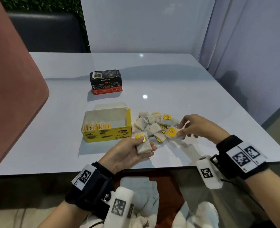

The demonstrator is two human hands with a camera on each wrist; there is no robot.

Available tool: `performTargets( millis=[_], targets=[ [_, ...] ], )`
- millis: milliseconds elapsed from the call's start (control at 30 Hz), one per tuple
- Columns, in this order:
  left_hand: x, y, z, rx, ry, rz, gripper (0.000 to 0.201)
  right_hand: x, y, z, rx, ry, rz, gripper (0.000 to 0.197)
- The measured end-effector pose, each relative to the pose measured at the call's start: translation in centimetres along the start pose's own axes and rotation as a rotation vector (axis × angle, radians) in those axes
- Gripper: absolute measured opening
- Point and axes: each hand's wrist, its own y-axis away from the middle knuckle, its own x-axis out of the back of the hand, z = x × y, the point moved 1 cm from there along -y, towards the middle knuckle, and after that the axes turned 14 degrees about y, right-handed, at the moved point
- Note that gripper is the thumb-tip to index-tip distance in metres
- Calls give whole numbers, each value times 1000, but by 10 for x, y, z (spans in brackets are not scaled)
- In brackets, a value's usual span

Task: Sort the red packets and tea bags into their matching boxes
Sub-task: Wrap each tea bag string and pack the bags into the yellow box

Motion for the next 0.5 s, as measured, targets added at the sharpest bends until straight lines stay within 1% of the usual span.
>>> performTargets(
  millis=[67, 133, 200, 300, 367, 433, 500],
  targets=[
    [-1, -1, -3, 53, 38, -5, 25, 13, 8, -1, 13, -42, 29, 27],
    [-4, -2, -7, 92, 83, -13, 27, 25, 16, -6, 40, -45, 54, 29],
    [-8, -1, -11, 119, 91, -25, 30, 34, 27, -18, 96, -33, 86, 25],
    [-11, -2, -15, 140, 75, -44, 46, 37, 44, -37, 197, -43, 203, 16],
    [-12, -3, -16, 151, 90, -49, 57, 31, 50, -48, 253, -185, 309, 10],
    [-12, -5, -17, 144, 78, -59, 62, 14, 51, -53, 256, -375, 377, 8],
    [-13, -5, -17, 123, 74, -69, 63, -11, 49, -53, 215, -467, 355, 10]
  ],
)
